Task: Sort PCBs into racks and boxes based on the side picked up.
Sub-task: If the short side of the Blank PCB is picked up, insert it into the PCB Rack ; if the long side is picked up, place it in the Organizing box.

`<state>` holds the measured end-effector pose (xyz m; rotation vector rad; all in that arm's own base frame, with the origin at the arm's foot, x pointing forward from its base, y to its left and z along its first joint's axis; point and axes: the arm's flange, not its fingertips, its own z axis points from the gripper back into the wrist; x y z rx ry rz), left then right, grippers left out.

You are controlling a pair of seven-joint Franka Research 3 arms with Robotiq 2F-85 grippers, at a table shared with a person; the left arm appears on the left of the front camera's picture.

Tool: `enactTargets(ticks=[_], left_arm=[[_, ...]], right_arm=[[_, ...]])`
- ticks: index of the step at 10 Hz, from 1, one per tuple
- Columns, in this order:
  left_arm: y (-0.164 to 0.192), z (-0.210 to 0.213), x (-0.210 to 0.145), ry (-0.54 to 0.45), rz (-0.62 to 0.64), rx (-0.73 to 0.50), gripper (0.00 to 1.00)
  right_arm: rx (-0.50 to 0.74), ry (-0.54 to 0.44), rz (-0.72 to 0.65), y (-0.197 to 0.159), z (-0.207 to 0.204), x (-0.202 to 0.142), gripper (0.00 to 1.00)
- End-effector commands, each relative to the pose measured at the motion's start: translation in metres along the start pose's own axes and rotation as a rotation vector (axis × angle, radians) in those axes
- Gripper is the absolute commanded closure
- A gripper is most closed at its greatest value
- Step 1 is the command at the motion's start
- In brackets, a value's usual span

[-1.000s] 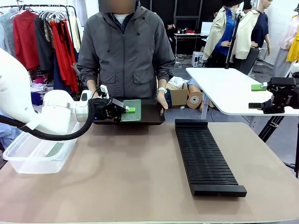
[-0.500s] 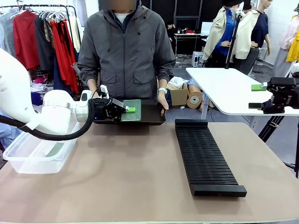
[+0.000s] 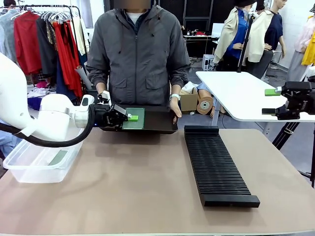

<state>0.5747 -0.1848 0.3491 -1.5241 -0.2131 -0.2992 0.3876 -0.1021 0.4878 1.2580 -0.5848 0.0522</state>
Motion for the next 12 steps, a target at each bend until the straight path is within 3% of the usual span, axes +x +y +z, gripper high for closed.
enactTargets(ticks=[1, 4, 7, 12], left_arm=[[-0.02, 0.034, -0.004, 0.063, 0.092, 0.072, 1.0], [-0.042, 0.094, -0.008, 0.161, 0.114, 0.225, 1.0], [-0.056, 0.162, 0.012, 0.162, 0.048, 0.463, 1.0], [-0.103, 0.256, 0.037, 0.109, 0.028, 0.723, 1.0]], right_arm=[[0.006, -0.003, 0.004, 0.002, 0.0, 0.001, 0.0], [0.006, -0.003, 0.004, 0.002, 0.0, 0.001, 0.0], [0.006, -0.003, 0.004, 0.002, 0.0, 0.001, 0.0], [0.006, -0.003, 0.004, 0.002, 0.0, 0.001, 0.0]])
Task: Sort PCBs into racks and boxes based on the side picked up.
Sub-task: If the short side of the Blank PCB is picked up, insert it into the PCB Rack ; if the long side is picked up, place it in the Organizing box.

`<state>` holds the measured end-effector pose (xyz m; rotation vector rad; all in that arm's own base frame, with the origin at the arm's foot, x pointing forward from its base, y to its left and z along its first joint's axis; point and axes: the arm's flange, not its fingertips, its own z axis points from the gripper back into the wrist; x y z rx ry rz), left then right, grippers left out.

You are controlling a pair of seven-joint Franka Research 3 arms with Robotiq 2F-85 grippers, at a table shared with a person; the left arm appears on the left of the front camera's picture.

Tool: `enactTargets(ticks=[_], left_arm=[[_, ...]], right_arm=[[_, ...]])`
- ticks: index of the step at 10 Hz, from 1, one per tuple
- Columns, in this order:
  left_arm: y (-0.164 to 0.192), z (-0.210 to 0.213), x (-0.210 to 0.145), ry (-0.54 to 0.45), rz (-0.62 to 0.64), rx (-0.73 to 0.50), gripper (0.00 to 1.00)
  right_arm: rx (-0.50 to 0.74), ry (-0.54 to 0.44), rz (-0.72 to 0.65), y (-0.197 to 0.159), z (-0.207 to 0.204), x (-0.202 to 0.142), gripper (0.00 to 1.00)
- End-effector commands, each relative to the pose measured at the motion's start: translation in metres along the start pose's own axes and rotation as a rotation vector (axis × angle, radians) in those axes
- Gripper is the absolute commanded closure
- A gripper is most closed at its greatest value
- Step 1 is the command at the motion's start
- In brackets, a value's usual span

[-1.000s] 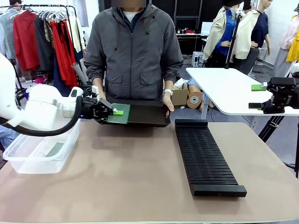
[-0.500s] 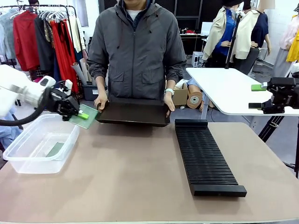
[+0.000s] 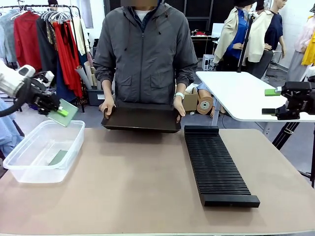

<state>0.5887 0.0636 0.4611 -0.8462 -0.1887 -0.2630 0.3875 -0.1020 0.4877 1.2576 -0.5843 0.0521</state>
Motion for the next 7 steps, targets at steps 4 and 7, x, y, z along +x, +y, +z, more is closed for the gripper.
enactTargets(ticks=[4, 7], left_arm=[[0.003, 0.026, -0.009, 0.063, 0.047, 0.203, 1.0], [0.003, 0.009, -0.018, 0.063, 0.029, 0.22, 1.0]], right_arm=[[0.006, -0.003, 0.005, 0.002, 0.0, 0.001, 0.0], [0.006, -0.003, 0.005, 0.002, 0.0, 0.001, 0.0]])
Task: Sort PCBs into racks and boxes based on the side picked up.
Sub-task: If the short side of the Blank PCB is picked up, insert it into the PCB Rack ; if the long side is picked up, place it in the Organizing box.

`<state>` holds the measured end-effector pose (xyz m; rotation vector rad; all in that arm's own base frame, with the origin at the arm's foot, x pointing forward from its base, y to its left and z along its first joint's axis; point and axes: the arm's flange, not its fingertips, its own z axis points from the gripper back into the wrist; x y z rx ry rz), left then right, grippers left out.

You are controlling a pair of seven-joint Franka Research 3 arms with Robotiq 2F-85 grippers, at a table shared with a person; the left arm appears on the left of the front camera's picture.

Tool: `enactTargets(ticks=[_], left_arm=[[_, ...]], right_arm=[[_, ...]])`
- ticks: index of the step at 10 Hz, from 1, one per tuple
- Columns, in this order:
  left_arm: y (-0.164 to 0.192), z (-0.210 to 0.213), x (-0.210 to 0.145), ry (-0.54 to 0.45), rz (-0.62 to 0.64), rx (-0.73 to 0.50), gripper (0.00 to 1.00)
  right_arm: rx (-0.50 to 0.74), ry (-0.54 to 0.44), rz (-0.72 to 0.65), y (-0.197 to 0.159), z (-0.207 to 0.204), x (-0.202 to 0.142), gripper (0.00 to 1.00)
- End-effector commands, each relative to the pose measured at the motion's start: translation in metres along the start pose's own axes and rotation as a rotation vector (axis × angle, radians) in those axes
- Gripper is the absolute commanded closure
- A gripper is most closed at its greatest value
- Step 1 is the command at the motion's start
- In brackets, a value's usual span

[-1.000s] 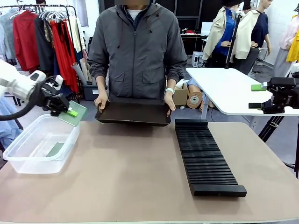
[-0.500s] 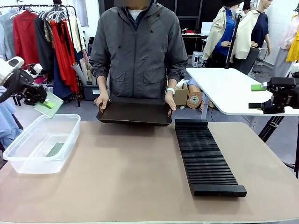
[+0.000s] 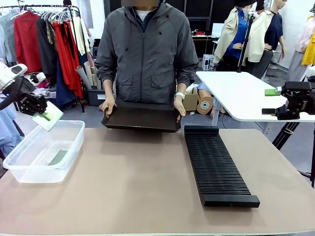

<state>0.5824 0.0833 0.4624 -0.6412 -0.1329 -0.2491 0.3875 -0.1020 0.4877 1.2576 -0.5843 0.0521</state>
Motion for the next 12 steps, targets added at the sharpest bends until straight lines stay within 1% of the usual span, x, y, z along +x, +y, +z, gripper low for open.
enactTargets(ticks=[1, 2, 4, 6, 7, 10, 12], left_arm=[[-0.007, -0.016, -0.012, -0.018, 0.003, 0.044, 1.0], [-0.004, -0.027, -0.015, -0.025, 0.002, 0.098, 1.0], [-0.001, -0.043, -0.021, -0.027, -0.005, 0.146, 1.0], [0.007, -0.064, -0.023, -0.033, -0.002, 0.148, 1.0], [0.012, -0.074, -0.026, -0.013, -0.003, 0.164, 1.0], [0.021, -0.094, -0.028, -0.002, 0.009, 0.167, 1.0], [0.025, -0.105, -0.027, 0.025, 0.01, 0.177, 1.0]], right_arm=[[0.006, -0.003, 0.005, 0.002, 0.0, 0.001, 0.0], [0.006, -0.003, 0.005, 0.002, 0.0, 0.001, 0.0], [0.006, -0.003, 0.005, 0.002, 0.0, 0.001, 0.0], [0.006, -0.003, 0.005, 0.002, 0.0, 0.001, 0.0], [0.006, -0.003, 0.005, 0.002, 0.0, 0.001, 0.0], [0.006, -0.003, 0.005, 0.002, 0.0, 0.001, 0.0], [0.006, -0.003, 0.005, 0.002, 0.0, 0.001, 0.0]])
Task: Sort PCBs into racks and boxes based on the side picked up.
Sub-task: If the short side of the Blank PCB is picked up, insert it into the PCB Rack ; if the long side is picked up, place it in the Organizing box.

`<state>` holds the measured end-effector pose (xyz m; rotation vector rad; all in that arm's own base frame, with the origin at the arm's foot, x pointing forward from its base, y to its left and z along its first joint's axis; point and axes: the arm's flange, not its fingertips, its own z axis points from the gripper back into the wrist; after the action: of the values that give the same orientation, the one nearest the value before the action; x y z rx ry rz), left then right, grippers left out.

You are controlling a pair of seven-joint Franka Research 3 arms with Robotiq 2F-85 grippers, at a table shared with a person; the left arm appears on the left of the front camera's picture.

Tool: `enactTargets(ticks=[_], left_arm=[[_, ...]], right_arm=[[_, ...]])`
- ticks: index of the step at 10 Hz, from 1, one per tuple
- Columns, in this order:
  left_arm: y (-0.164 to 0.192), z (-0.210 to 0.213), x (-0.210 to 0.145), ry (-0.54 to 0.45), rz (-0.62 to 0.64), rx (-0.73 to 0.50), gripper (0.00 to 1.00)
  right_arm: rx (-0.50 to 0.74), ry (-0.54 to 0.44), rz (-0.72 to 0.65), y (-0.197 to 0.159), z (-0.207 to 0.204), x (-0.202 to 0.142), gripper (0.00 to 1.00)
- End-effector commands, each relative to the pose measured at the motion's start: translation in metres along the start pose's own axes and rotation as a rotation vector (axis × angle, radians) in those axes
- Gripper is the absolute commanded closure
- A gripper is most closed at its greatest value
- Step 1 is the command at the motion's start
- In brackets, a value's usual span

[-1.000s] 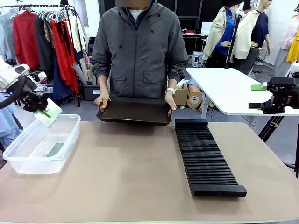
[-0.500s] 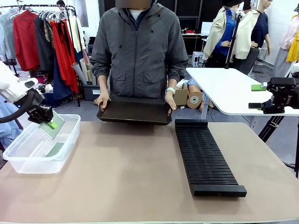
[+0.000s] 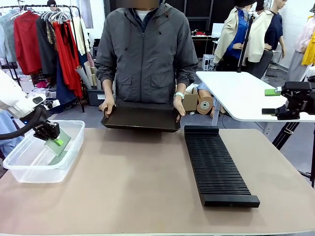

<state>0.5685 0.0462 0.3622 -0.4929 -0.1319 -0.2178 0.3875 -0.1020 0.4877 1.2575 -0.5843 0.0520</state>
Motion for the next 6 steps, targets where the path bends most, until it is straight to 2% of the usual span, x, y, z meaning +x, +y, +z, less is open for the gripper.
enactTargets(ticks=[1, 3, 4, 6], left_arm=[[0.0014, -0.0106, 0.0011, 0.028, -0.011, 0.028, 1.0], [0.0031, -0.017, 0.0044, 0.031, -0.008, 0.021, 1.0], [0.0036, -0.0178, 0.005, 0.036, -0.005, 0.021, 0.94], [0.0038, -0.0177, 0.0069, 0.033, 0.0, 0.025, 0.56]], right_arm=[[0.006, -0.003, 0.005, 0.0021, -0.0001, 0.0008, 0.0], [0.006, -0.003, 0.005, 0.0021, -0.0001, 0.0008, 0.0], [0.006, -0.003, 0.005, 0.0021, -0.0001, 0.0008, 0.0], [0.006, -0.003, 0.005, 0.0021, -0.0001, 0.0008, 0.0]])
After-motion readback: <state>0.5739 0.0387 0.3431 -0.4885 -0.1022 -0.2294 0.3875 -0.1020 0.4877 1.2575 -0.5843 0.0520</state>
